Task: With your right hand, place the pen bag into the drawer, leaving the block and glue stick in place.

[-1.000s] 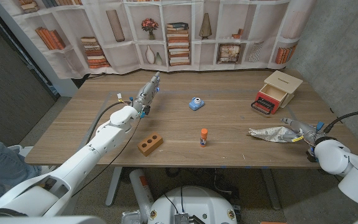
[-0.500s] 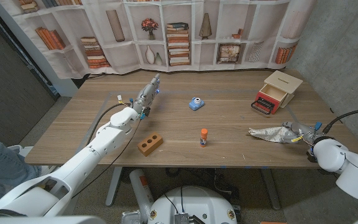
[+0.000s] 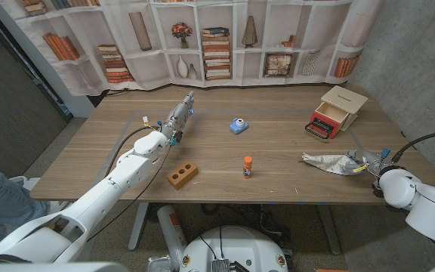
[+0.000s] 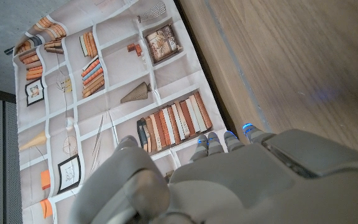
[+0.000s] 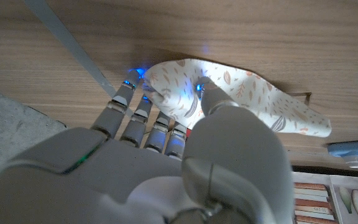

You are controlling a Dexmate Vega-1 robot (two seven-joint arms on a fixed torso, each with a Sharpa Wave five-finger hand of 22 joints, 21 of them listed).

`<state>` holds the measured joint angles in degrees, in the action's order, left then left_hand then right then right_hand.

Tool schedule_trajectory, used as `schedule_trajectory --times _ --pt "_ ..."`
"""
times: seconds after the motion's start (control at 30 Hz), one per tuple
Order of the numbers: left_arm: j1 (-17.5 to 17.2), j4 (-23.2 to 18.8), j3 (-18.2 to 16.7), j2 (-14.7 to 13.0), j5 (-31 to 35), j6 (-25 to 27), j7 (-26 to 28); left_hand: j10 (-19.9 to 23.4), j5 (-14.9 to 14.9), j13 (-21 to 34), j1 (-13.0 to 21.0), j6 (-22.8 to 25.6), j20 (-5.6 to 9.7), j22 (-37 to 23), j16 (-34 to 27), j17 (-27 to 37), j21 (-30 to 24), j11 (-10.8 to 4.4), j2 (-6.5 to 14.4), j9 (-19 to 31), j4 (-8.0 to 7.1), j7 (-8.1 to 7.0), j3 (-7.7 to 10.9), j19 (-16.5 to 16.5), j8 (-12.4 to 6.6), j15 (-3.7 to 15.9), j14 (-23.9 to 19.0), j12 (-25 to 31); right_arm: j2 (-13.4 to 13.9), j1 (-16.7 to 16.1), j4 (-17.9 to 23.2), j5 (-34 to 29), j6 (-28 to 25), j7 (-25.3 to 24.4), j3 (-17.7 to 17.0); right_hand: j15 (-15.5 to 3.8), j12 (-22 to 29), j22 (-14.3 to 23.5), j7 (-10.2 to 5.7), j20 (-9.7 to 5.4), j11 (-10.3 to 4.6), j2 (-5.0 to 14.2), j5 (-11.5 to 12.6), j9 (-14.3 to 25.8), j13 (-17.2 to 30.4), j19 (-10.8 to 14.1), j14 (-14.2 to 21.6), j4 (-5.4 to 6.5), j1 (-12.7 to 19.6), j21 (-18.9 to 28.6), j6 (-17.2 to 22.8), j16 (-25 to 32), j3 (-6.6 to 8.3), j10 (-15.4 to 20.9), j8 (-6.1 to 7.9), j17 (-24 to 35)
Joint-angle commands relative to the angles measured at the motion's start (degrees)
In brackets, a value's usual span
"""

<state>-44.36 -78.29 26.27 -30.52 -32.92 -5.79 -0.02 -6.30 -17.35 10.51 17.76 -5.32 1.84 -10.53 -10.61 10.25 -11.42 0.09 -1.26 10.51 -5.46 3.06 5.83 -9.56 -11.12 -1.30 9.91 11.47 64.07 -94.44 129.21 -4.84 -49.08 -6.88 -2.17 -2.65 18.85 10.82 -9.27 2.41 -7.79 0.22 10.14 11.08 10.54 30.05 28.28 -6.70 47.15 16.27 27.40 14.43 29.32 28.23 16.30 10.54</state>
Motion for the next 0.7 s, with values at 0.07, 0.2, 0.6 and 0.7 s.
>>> schedule_trajectory --times 0.07,0.2,0.6,0.7 --pt "0.78 0.75 0.37 0.09 0.02 0.37 -0.8 -0.5 0.09 0.29 0.03 -0.44 -0.15 -0.1 -0.06 0.21 -0.16 0.09 0.58 0.27 -0.03 -0.25 -0.1 -6.08 -0.15 -0.16 1.12 0.15 1.17 1.09 0.52 2.8 -2.11 -4.09 2.07 -5.57 1.45 0.23 -0.76 -1.29 -0.45 0.38 -0.03 0.23 0.2 3.43 4.65 0.06 -0.38 1.11 4.81 0.52 -0.28 5.36 1.12 0.16" --pt "0.96 1.09 0.45 0.18 0.02 0.4 -0.96 -0.5 0.1 0.29 0.06 -0.46 -0.14 -0.1 -0.07 0.21 -0.16 0.07 0.62 0.27 -0.03 -0.21 -0.13 -6.1 -0.14 -0.22 1.12 0.15 1.23 1.74 0.83 2.0 -3.08 -7.1 3.84 -6.67 2.4 0.2 -1.0 -2.7 -0.52 1.08 0.0 0.34 0.22 4.83 7.67 -0.21 -0.01 1.4 8.29 0.74 -0.13 9.25 1.82 0.18" --pt "0.72 1.01 0.16 -0.15 -0.22 0.61 -0.91 -0.62 0.11 0.29 0.16 -0.51 -0.15 -0.1 -0.02 0.21 -0.17 0.11 0.76 0.27 -0.01 -0.2 -0.2 -6.16 -0.14 -0.28 1.27 0.12 0.83 2.14 1.24 1.69 -3.36 -12.67 5.38 -8.85 4.7 0.26 -2.35 -5.28 -1.96 2.97 0.14 0.6 0.21 8.94 14.54 -0.95 1.55 2.56 18.28 1.01 0.48 19.66 4.11 0.11" --pt "0.6 0.72 0.08 -0.29 -0.22 0.66 -0.8 -0.67 0.12 0.29 0.19 -0.51 -0.1 -0.1 -0.03 0.21 -0.18 0.08 0.8 0.27 -0.01 -0.22 -0.22 -6.18 -0.14 -0.3 1.26 0.11 1.08 2.03 1.33 1.8 -3.16 -13.27 5.36 -8.99 4.72 0.26 -2.49 -5.43 -2.06 3.17 0.2 0.63 0.21 9.15 14.88 -1.03 1.75 2.62 18.66 0.95 0.61 20.03 4.14 0.07"
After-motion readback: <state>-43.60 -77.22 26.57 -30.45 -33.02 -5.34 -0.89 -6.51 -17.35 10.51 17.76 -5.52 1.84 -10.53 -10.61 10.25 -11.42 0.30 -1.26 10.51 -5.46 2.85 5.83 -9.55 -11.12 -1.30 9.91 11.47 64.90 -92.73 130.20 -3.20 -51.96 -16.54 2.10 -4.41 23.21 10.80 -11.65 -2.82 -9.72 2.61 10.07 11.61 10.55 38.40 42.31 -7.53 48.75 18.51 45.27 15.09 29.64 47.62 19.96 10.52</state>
